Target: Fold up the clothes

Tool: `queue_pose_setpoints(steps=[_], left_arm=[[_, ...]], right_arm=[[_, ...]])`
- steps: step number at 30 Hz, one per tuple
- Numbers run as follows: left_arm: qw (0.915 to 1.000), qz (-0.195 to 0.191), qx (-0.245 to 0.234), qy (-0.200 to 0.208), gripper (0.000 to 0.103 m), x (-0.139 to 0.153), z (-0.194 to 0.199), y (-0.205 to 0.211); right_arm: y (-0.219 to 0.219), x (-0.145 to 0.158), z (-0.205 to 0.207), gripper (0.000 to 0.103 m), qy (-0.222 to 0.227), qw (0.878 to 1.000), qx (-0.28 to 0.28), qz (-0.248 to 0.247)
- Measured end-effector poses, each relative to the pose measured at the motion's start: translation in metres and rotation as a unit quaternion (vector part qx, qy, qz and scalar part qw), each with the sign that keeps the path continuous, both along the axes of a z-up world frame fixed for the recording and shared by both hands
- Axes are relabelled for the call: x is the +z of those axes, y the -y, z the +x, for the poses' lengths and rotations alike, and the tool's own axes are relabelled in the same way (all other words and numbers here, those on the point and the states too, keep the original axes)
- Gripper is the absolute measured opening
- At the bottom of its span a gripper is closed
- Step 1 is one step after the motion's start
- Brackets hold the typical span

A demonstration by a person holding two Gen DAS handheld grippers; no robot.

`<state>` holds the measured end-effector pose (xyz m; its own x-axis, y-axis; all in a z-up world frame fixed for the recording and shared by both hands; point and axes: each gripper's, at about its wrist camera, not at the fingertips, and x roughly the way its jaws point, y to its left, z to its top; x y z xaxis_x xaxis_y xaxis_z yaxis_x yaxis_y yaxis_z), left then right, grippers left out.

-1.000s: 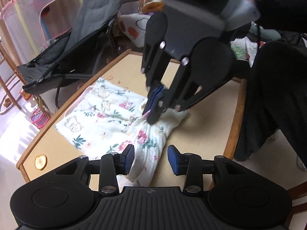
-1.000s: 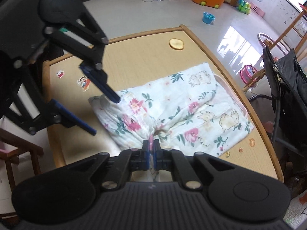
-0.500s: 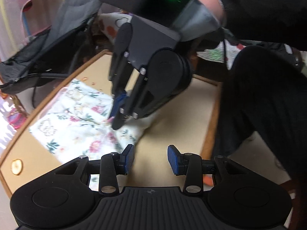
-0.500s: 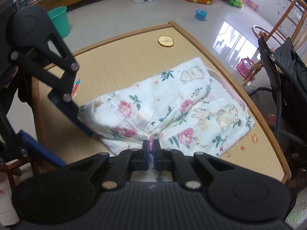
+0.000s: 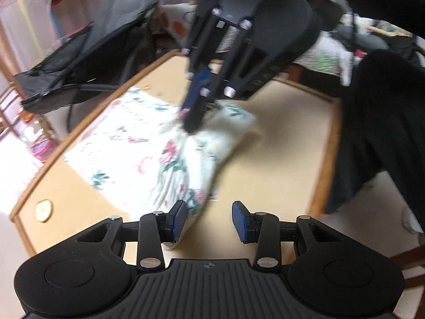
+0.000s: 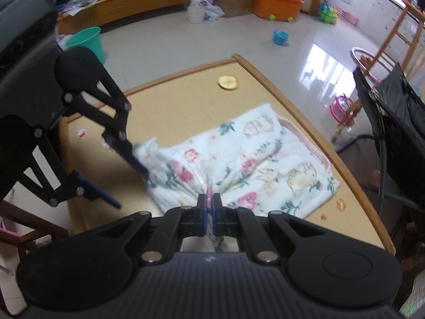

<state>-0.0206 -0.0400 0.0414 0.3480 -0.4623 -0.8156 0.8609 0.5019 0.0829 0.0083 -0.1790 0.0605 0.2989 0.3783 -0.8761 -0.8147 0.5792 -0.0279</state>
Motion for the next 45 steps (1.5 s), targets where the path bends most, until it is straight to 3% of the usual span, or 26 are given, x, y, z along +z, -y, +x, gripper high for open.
queue_pose_setpoints(steps=[6,9,12,19,23,28,31,33,35,38,41,45], left_arm=[[0.9993,0.017,0.034,-0.001,0.042,0.000,0.013,0.002],[0.9996,-0.009,0.026,-0.007,0.042,0.008,0.009,0.003],[0.9990,-0.041,0.004,-0.018,0.042,0.015,0.004,0.005],[0.9986,-0.007,0.052,-0.009,0.042,-0.005,0.011,0.013],[0.9985,0.003,0.050,-0.019,0.042,-0.009,0.010,0.017],[0.9968,-0.026,0.065,-0.040,0.042,-0.006,0.016,0.008],[0.9953,-0.042,0.074,-0.047,0.042,-0.004,0.018,0.003],[0.9950,-0.048,0.075,-0.044,0.042,-0.004,0.020,0.001],[0.9952,-0.051,0.073,-0.041,0.042,-0.004,0.024,0.000],[0.9949,-0.052,0.075,-0.044,0.042,-0.004,0.029,-0.002],[0.9947,-0.048,0.080,-0.044,0.042,-0.005,0.033,-0.003],[0.9947,-0.026,0.086,-0.051,0.042,-0.014,0.034,-0.003]], right_arm=[[-0.014,-0.029,0.001,0.005,-0.012,0.999,0.008,-0.034],[-0.016,-0.029,-0.002,0.006,0.006,1.000,0.009,-0.029],[-0.012,-0.025,-0.002,0.006,0.010,1.000,0.006,-0.019],[-0.010,-0.022,-0.002,0.011,0.042,0.999,0.006,-0.024],[-0.002,-0.014,-0.005,0.016,0.051,0.999,-0.005,-0.016],[0.018,0.012,-0.018,0.018,0.059,0.998,-0.017,0.004],[0.026,0.021,-0.026,0.018,0.022,0.999,-0.007,0.031],[0.024,0.018,-0.031,0.018,-0.009,0.999,0.012,0.030],[0.020,0.007,-0.032,0.018,-0.006,1.000,0.016,0.009],[0.020,-0.010,-0.021,0.018,0.008,1.000,-0.026,-0.003],[0.023,-0.025,-0.008,0.018,-0.010,0.998,-0.060,0.009],[0.017,-0.044,-0.004,0.018,-0.004,0.997,-0.073,0.003]])
